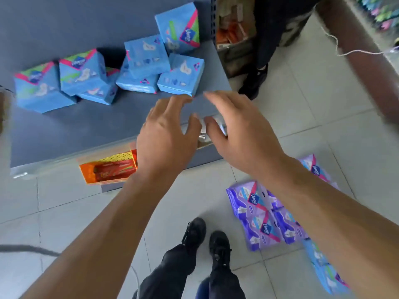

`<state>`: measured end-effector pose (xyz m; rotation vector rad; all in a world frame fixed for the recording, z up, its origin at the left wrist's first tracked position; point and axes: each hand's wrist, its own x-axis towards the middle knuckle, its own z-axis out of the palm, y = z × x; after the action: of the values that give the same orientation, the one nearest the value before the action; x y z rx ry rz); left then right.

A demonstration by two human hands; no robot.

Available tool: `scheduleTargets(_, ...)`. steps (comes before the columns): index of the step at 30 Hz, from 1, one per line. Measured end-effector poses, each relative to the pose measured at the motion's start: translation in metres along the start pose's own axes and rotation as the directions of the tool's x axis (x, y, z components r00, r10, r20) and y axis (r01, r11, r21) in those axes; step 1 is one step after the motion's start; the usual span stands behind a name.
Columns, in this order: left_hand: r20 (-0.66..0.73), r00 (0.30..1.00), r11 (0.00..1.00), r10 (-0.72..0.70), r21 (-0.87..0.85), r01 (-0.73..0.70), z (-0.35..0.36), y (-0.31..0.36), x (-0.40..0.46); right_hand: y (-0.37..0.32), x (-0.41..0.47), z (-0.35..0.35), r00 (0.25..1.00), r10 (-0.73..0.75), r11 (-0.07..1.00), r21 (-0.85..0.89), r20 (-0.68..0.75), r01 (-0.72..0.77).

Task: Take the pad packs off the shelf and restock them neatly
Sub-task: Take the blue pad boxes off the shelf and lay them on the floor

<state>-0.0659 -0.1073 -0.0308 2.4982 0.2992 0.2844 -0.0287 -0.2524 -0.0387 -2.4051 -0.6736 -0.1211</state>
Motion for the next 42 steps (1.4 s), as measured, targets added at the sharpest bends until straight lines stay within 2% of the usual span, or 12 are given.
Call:
scheduleTargets(5, -0.106, 0.987, 0.993, -0.121, -0.005, 0.121, -0.036, -0.049, 0.015, -0.029, 0.048, 0.032, 0.991, -0.119, 0.993, 0.003, 0.065, 0.119)
scheduleTargets(11, -0.199, 0.944, 0.962, -0.265, 0.016, 0.273, -0.087, -0.141, 0.032, -0.087, 0.092, 0.097, 0.974, -0.129, 0.992, 0.037, 0.184, 0.125)
scheduleTargets(18, -0.184, 0.919, 0.935, -0.35, -0.008, 0.354, -0.137, -0.276, 0.045, -0.167, 0.131, 0.203, 0.956, -0.02, 0.994, 0.11, 0.293, -0.013)
scheduleTargets(24, -0.116, 0.918, 0.925, -0.38, -0.012, 0.381, -0.177, -0.367, 0.072, -0.229, 0.169, 0.282, 0.922, 0.182, 0.948, 0.186, 0.343, -0.257)
scheduleTargets(28, -0.019, 0.91, 0.909, -0.415, -0.04, 0.414, -0.177, -0.394, 0.099, -0.238, 0.195, 0.315, 0.922, 0.252, 0.942, 0.145, 0.294, -0.304)
scheduleTargets(32, 0.056, 0.921, 0.915, -0.385, -0.109, 0.389, -0.16, -0.407, 0.121, -0.233, 0.22, 0.338, 0.926, 0.31, 0.94, 0.076, 0.214, -0.332)
scheduleTargets(35, 0.021, 0.912, 0.894, -0.41, -0.19, 0.406, -0.145, -0.415, 0.133, -0.231, 0.23, 0.352, 0.938, 0.32, 0.94, 0.076, 0.131, -0.332)
scheduleTargets(39, -0.01, 0.911, 0.867, -0.413, -0.308, 0.39, -0.133, -0.421, 0.133, -0.234, 0.225, 0.362, 0.946, 0.26, 0.959, 0.059, 0.195, -0.276)
scheduleTargets(42, -0.069, 0.902, 0.83, -0.425, -0.427, 0.358, -0.133, -0.423, 0.128, -0.24, 0.219, 0.363, 0.944, 0.293, 0.921, 0.221, 0.155, -0.322)
